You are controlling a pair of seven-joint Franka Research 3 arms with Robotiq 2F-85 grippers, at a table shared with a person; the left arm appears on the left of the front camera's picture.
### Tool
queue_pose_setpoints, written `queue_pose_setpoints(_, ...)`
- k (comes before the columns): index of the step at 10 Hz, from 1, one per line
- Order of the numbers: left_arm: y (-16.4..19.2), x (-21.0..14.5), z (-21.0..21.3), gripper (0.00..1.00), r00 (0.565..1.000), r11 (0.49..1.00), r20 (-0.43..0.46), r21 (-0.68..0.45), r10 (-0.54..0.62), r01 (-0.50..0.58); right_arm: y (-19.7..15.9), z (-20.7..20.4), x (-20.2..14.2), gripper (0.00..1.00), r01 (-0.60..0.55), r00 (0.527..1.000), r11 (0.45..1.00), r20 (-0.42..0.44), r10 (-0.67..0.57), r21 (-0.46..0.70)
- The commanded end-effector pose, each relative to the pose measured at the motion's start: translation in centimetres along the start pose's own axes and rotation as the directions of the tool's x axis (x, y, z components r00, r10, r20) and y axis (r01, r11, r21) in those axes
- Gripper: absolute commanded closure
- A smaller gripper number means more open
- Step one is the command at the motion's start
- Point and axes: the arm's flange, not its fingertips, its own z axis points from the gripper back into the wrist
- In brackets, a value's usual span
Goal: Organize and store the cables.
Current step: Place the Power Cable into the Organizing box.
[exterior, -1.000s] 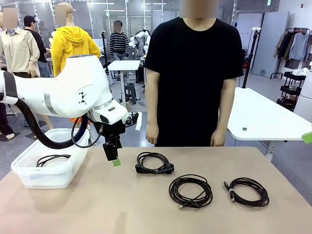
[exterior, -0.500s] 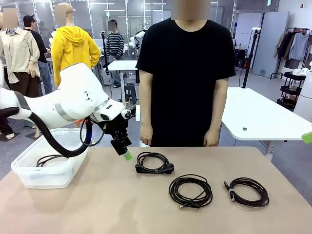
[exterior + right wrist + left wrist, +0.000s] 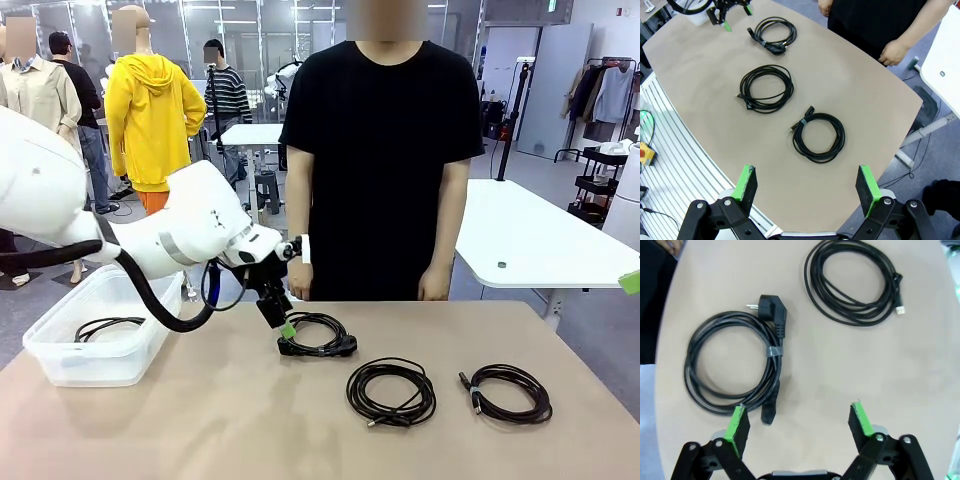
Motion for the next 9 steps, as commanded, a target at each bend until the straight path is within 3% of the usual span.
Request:
queue_pose_setpoints(1,0.9,2.2,-1.1,0.0,0.998,1.0,-0.055,0.01,0.007,-0.007,0.0,-0.1,0.2,0.0,0.023,1.0,1.0,0.006,-0.023,-0.008)
queue_pose_setpoints(2,1.2,3.4,-2.0,0.0,0.998,1.0,-0.06,0.005,0.028,-0.028,0.0,-0.1,0.2,0.0,0.023,1.0,1.0,0.006,-0.023,-0.008)
queue_pose_setpoints(4,2.1,5.4,-5.0,0.0,0.987,0.998,-0.15,-0.008,0.057,-0.058,0.0,-0.1,0.2,0.0,0.023,1.0,1.0,0.006,-0.023,-0.008)
queue_pose_setpoints(9,3.6,6.5,-8.8,0.0,0.961,0.997,-0.266,-0.016,0.073,-0.08,0.0,-0.1,0.2,0.0,0.023,1.0,1.0,0.006,-0.023,-0.008)
